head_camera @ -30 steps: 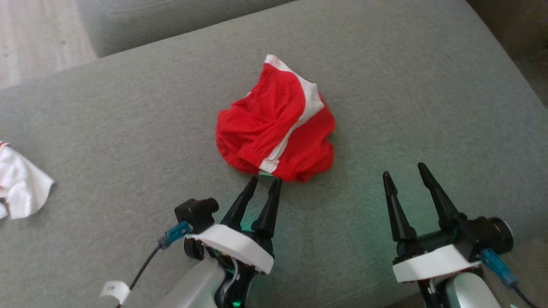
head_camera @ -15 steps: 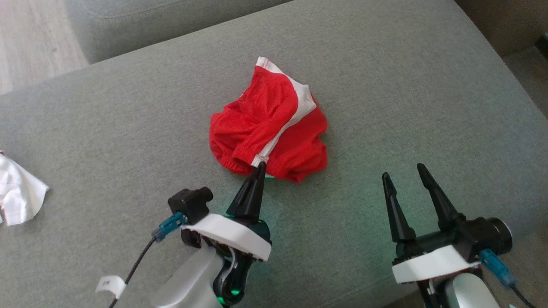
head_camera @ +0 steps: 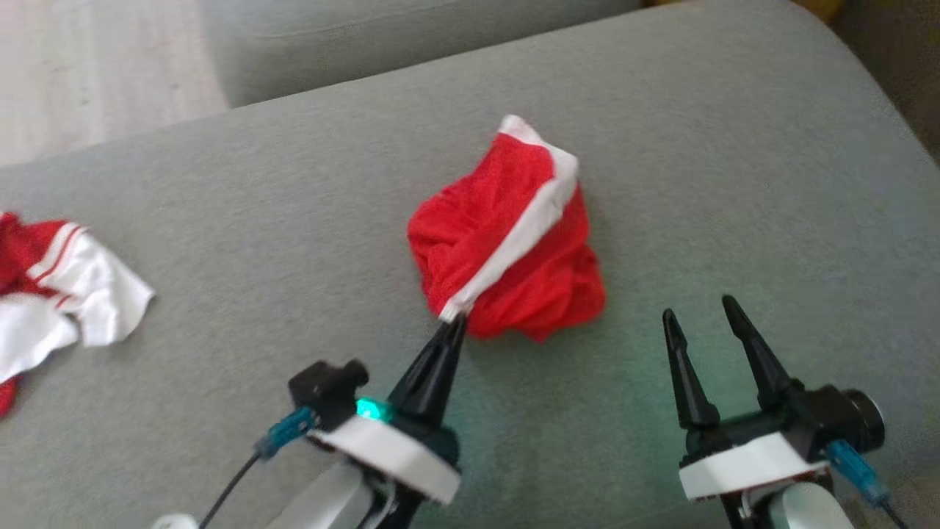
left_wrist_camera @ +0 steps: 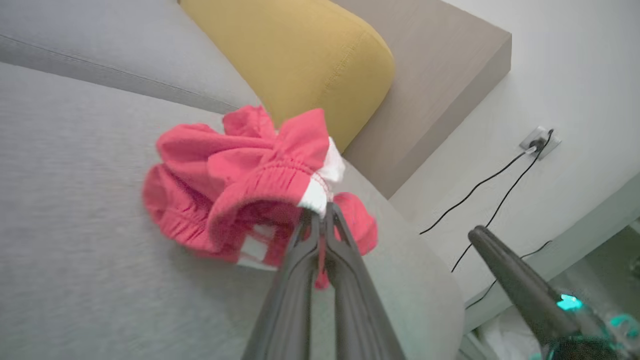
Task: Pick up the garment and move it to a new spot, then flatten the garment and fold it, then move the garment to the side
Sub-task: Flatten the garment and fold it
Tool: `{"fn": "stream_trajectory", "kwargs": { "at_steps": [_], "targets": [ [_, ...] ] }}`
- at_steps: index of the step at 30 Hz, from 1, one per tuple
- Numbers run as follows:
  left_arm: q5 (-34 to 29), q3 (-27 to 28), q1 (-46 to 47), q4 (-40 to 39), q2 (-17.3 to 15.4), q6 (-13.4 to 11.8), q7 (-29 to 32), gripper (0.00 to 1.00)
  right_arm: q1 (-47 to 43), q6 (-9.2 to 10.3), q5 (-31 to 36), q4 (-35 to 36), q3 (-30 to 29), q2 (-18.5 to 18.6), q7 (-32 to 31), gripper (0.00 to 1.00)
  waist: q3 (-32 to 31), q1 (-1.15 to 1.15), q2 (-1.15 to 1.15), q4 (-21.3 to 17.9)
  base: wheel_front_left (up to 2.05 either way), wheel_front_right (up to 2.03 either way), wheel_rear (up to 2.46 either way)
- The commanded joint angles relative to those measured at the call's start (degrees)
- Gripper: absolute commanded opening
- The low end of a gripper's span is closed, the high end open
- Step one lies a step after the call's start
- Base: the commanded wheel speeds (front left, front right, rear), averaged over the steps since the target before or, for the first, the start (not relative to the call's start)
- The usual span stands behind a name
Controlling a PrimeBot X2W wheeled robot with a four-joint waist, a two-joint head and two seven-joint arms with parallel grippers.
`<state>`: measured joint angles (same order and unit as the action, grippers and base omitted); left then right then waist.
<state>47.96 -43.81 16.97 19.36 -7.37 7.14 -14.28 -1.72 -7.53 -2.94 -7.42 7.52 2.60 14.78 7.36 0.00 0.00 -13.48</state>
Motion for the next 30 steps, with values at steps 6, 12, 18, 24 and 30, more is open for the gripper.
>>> {"fn": "stream_trajectory", "kwargs": {
  "at_steps": [6, 12, 18, 24, 30],
  "targets": [
    [-5.31, 1.94, -0.05, -6.98, -9.83, -0.71, -0.42, 0.00, 0.40, 0.04, -0.12, 1.85, 0.39, 0.28, 0.22, 1.00, -1.00, 0.00, 0.00, 9.14, 0.00, 0.00, 0.00],
    [-9.12, 3.98, 2.09, -10.38, -16.60, -3.17, 0.64, 0.00, 1.59, 0.04, -0.73, 1.64, 0.21, 0.28, 0.22, 1.00, -0.05, 0.00, 0.00, 13.16, 0.00, 0.00, 0.00],
    [-14.94, 5.46, 6.89, -11.07, -22.89, -5.54, 1.89, 0.00, 6.69, 0.04, 1.23, 0.16, 1.02, 0.53, 0.22, 1.00, 3.06, 0.00, 0.00, 16.34, 0.00, 0.00, 0.00],
    [-16.98, 6.39, 11.22, -8.95, -24.27, -6.06, 2.07, 0.00, 14.04, 0.04, -2.67, -5.64, 7.51, 7.88, 0.22, 1.00, 6.62, 0.00, 0.00, 19.01, 0.00, 0.00, 0.00],
    [-17.56, 6.23, 13.81, -6.60, -22.65, -5.44, 1.13, 0.00, 19.65, 0.04, -11.61, -12.79, 18.05, 15.65, 0.22, 1.00, 8.22, 0.00, 0.00, 20.96, 0.00, 0.00, 0.00]
  ]
}}
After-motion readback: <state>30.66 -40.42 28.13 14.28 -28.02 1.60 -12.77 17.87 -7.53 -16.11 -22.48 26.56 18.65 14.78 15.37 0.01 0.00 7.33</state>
